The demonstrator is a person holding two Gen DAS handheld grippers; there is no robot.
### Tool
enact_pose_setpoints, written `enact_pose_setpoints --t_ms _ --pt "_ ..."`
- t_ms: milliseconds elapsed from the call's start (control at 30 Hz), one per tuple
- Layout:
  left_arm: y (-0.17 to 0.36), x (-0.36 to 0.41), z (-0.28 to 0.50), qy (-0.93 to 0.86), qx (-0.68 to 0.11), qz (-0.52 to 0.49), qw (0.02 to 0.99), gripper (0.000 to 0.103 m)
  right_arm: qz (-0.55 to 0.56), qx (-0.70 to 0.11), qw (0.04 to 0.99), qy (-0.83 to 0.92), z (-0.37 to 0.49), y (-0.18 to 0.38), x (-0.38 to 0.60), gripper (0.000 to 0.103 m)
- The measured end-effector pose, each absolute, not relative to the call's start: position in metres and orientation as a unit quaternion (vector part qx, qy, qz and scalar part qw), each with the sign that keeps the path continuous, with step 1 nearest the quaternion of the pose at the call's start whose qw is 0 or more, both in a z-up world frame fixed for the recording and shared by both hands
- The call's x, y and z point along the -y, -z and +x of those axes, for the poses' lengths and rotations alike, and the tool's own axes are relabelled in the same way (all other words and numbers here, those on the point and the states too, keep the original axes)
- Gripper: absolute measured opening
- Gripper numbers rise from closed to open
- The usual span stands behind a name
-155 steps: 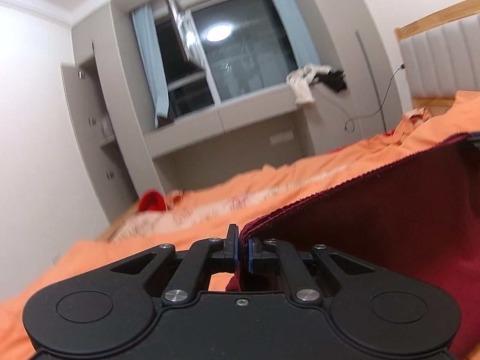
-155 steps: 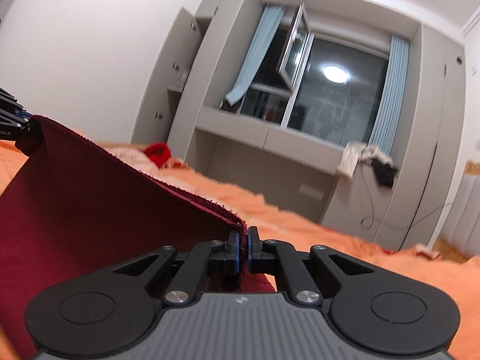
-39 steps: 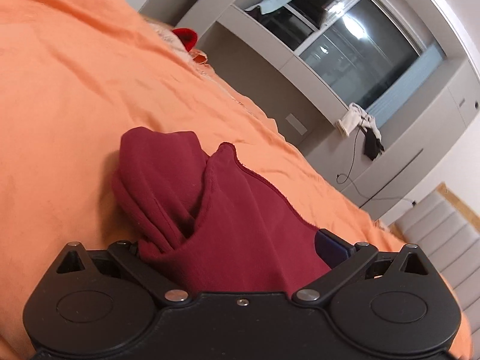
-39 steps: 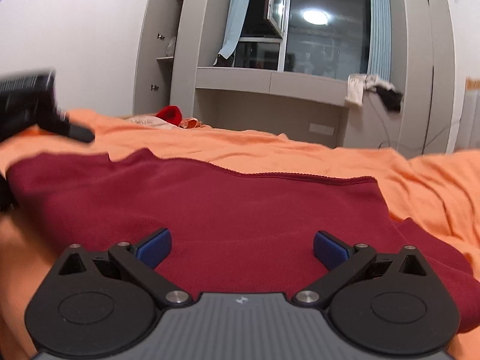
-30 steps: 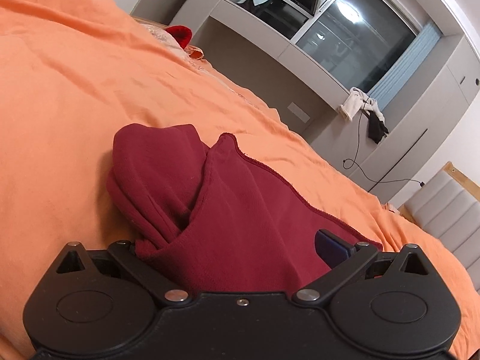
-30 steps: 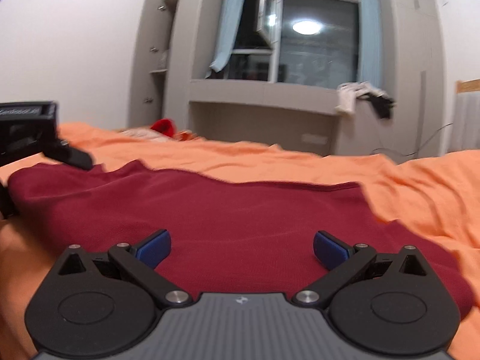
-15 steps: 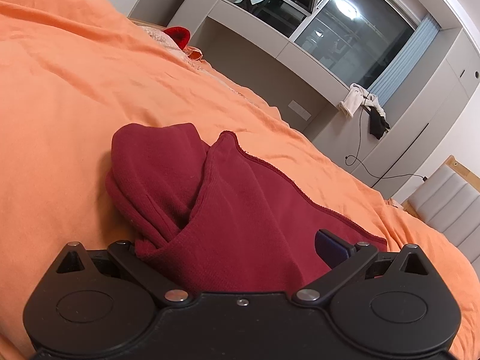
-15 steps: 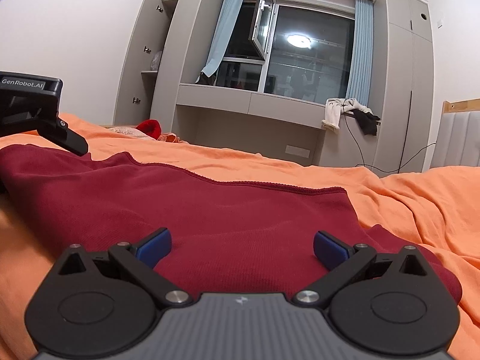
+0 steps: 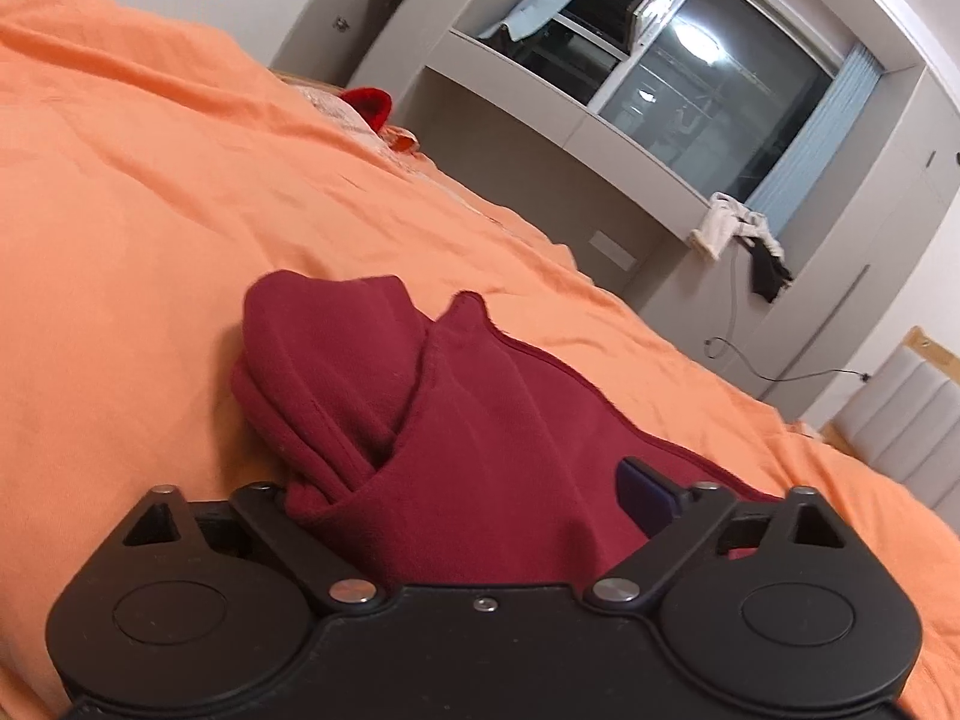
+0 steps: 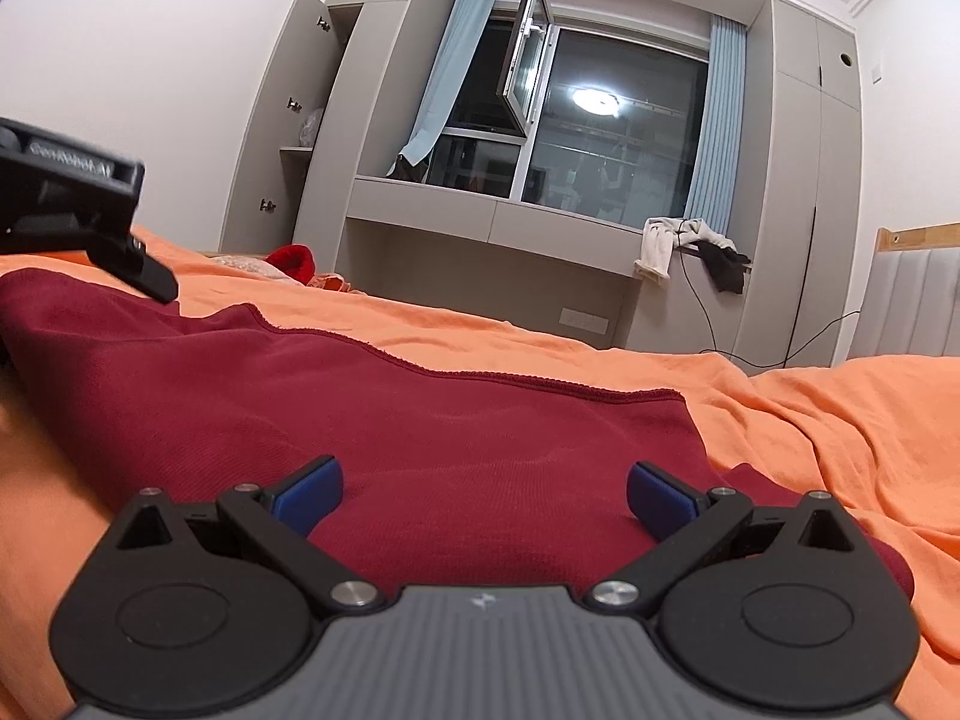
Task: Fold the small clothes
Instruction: 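Close the left gripper on the shirt end and lift it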
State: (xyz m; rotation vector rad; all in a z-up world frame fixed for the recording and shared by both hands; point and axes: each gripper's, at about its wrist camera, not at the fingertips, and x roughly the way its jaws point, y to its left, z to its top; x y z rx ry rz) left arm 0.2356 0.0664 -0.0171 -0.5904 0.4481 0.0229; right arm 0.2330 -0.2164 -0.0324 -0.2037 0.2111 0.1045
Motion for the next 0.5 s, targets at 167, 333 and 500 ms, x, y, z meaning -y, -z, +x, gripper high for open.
enact_pose_setpoints --t_ms 167,333,500 --pt "0.015 -0.068 0.239 -0.036 -0.208 -0.281 0.936 0.041 -0.103 -0.104 0.988 -0.050 0.233 0.033 0.216 0.103" --pt "0.003 -0.062 0.244 -0.028 -0.187 -0.257 0.948 0.018 -0.100 -0.110 0.987 -0.054 0.234 0.033 0.217 0.103" --pt "-0.022 -0.040 0.249 0.007 -0.162 -0.201 0.966 0.015 -0.084 -0.134 0.984 -0.078 0.238 0.028 0.228 0.103"
